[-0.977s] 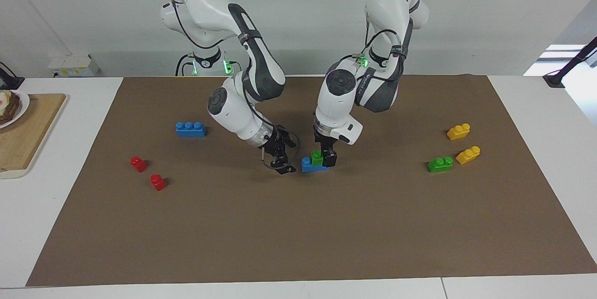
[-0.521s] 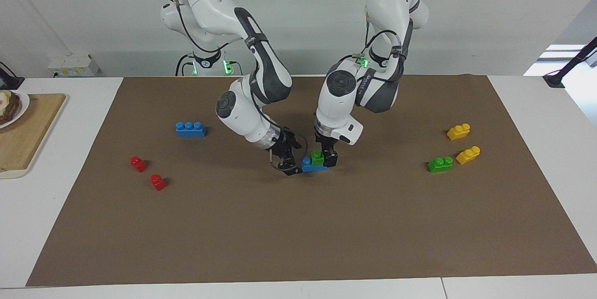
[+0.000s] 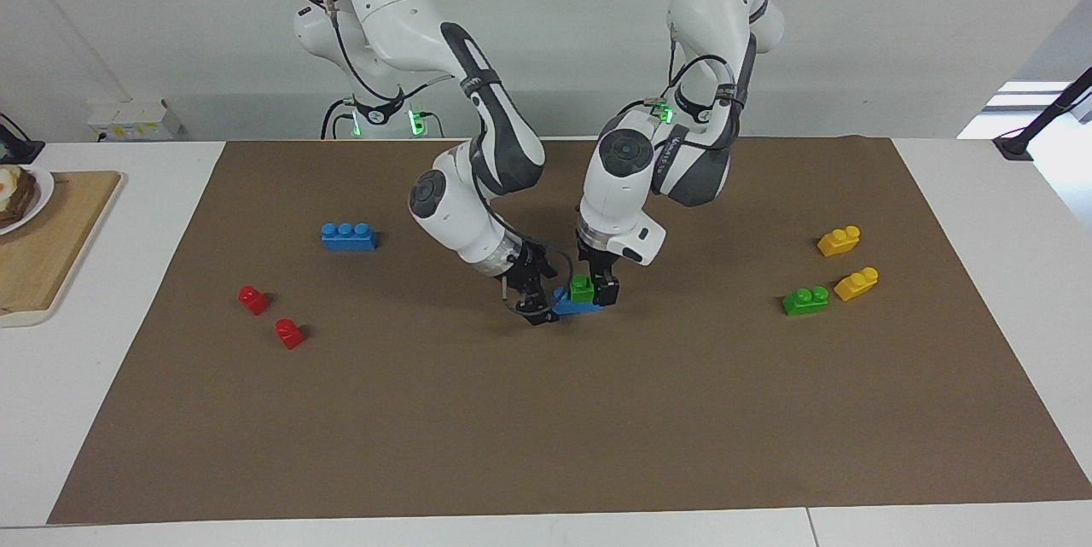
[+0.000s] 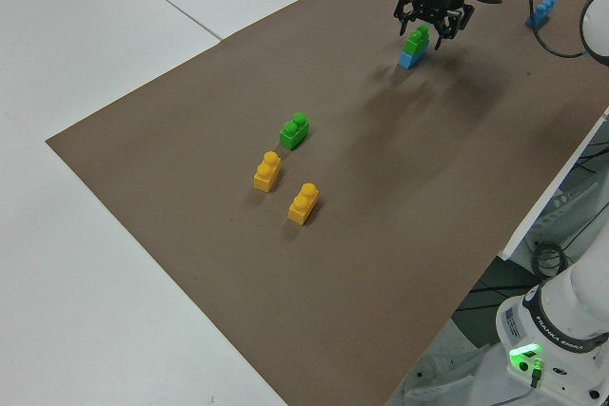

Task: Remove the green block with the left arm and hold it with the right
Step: 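Grasp the blue brick with the right gripper beside the left gripper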

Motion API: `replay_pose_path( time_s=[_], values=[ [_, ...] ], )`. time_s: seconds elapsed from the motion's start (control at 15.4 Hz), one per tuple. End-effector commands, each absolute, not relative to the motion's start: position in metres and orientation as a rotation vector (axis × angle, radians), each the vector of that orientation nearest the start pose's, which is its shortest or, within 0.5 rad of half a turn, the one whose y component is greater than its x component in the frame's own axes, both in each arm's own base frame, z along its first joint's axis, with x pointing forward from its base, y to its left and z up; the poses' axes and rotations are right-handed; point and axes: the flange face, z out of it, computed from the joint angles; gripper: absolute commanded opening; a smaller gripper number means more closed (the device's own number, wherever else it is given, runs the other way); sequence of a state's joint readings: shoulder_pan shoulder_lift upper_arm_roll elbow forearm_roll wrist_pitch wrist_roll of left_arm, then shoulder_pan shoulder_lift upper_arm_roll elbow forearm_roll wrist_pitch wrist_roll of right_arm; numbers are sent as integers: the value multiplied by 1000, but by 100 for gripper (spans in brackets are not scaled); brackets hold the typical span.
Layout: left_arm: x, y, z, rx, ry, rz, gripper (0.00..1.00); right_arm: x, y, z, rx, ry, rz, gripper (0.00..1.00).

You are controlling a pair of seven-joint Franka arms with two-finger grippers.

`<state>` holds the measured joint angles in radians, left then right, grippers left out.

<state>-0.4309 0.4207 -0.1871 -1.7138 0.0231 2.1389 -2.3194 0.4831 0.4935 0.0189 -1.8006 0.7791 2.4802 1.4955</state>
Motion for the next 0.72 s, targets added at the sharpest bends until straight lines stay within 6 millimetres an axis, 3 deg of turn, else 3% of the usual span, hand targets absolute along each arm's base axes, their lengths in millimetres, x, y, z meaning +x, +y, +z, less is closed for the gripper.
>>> replay_pose_path(
  time_s=[0.0,0.52,0.59,0.65],
  values=[
    [535,-365,351,2028,2360,-46,100,593,323,288,-1832,1913,485,100],
    [532,-369,351,2036,2354,-46,100,589,330,279,-1833,1914,465,100],
    [532,-369,350,2037,2355,-46,100,587,331,278,-1838,1914,467,98],
    [532,-369,350,2037,2355,-46,100,587,331,277,-1839,1913,465,89]
  ],
)
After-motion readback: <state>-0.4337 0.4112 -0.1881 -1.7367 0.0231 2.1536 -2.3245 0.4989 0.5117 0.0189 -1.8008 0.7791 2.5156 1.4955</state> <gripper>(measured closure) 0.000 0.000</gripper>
